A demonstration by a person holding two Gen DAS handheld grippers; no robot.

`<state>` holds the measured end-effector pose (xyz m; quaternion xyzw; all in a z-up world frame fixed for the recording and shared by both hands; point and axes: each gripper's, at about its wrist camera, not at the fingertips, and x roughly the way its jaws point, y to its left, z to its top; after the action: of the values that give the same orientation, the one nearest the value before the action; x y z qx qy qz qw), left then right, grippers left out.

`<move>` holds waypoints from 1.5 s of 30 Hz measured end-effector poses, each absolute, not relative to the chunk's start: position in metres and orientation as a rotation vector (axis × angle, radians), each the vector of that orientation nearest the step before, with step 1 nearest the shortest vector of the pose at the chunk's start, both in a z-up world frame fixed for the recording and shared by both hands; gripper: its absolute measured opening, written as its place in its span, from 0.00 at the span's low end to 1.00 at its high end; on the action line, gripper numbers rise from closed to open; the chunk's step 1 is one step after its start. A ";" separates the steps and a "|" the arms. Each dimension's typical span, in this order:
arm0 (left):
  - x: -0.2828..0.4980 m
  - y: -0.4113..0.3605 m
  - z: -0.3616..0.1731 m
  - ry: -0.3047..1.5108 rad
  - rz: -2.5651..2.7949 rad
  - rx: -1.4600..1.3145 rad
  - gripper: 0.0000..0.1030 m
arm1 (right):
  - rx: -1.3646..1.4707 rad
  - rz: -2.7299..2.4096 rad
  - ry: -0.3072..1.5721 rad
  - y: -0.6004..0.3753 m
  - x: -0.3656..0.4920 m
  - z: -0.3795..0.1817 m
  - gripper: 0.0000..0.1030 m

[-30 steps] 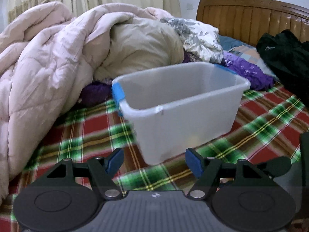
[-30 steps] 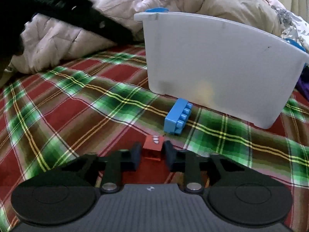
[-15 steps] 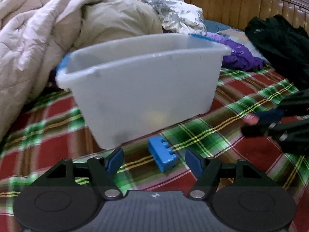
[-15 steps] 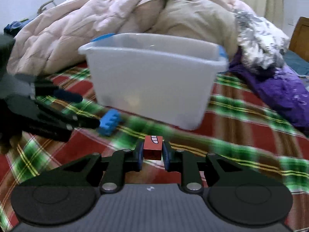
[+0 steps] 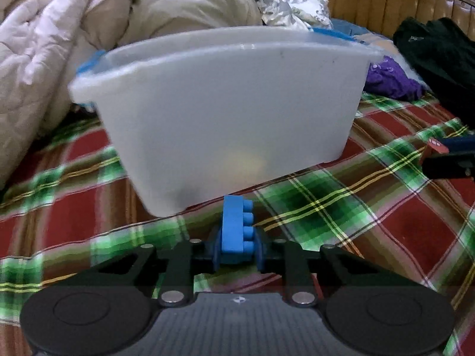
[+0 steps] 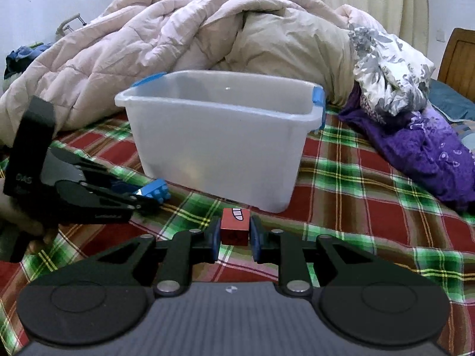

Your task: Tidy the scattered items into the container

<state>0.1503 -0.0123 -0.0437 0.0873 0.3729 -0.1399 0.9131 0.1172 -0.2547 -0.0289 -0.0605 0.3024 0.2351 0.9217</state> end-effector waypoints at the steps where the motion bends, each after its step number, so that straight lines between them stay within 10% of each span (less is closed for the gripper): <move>1: 0.144 -0.011 -0.036 0.752 -0.297 0.189 0.24 | -0.120 0.485 0.613 -0.256 0.116 -0.025 0.22; 16: 0.173 0.010 0.141 0.545 -0.273 0.163 0.26 | -0.101 0.495 0.467 -0.225 0.181 0.088 0.22; 18: 0.193 0.006 0.152 0.561 -0.263 0.136 0.57 | -0.105 0.492 0.491 -0.215 0.199 0.095 0.24; 20: 0.217 0.000 0.151 0.621 -0.238 0.137 0.90 | -0.107 0.480 0.540 -0.206 0.219 0.094 0.61; 23: 0.241 -0.005 0.132 0.703 -0.141 0.174 0.88 | -0.120 0.403 0.544 -0.199 0.238 0.088 0.99; 45: 0.229 0.004 0.121 0.875 -0.114 0.172 0.88 | -0.123 0.406 0.746 -0.216 0.242 0.093 1.00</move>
<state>0.2288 0.0037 0.1213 0.0831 0.4231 -0.0553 0.9006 0.2424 -0.2159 0.0927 -0.0596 0.3617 0.1966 0.9094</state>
